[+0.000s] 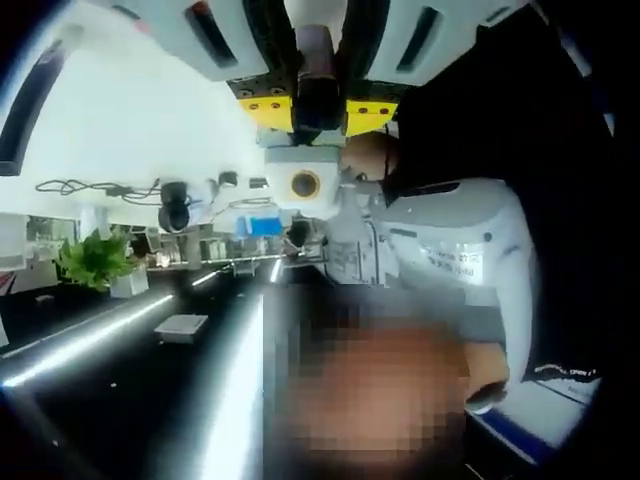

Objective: Pick up cosmetic bottle twist off cap place on table pick up cap screw tight cap place on table

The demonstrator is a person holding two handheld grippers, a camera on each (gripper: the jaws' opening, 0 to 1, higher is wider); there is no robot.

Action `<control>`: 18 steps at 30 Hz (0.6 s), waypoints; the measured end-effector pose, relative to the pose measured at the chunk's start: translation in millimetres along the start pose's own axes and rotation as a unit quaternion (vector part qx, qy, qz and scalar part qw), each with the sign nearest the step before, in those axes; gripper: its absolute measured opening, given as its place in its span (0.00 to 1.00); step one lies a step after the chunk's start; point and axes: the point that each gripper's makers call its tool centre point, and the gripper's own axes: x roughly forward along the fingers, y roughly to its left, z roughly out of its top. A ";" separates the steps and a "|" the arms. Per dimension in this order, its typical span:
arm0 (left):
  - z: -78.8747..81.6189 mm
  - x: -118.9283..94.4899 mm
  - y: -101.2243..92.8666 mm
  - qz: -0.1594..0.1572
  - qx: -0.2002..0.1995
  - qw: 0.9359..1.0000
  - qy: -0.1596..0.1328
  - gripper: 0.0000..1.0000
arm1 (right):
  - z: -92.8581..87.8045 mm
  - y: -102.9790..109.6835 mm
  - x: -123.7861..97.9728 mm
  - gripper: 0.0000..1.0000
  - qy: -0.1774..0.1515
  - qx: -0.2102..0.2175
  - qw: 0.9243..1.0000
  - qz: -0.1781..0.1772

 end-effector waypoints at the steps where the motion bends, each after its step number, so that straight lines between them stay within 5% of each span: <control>1: 0.2 0.3 0.2 0.002 0.000 1.000 -0.001 0.10 | 0.2 -1.0 0.0 0.10 0.000 0.008 1.000 -0.004; 2: 1.5 -0.1 0.4 0.003 -0.003 1.000 -0.004 0.10 | 1.9 -1.4 0.6 0.10 -0.006 0.008 1.000 -0.006; 4: 1.6 -0.2 2.5 0.009 -0.002 1.000 -0.006 0.10 | 8.2 -21.0 -40.8 0.13 -0.024 0.016 0.999 -0.017; 6: 0.3 0.6 4.6 0.014 0.003 1.000 -0.003 0.10 | 9.9 -26.7 -45.9 0.18 -0.029 0.009 0.999 -0.030; 15: 5.3 -4.0 30.7 0.079 0.010 0.997 -0.016 0.10 | 6.8 -45.8 -42.1 0.26 -0.025 0.000 0.993 -0.119; 16: 5.1 -4.5 33.1 0.086 0.013 0.996 -0.015 0.10 | 0.4 -41.3 -14.2 0.27 -0.012 -0.005 0.989 -0.150; 18: 5.3 -5.2 36.3 0.095 0.016 0.995 -0.015 0.10 | 0.5 -44.0 -0.2 0.29 -0.018 -0.013 0.981 -0.191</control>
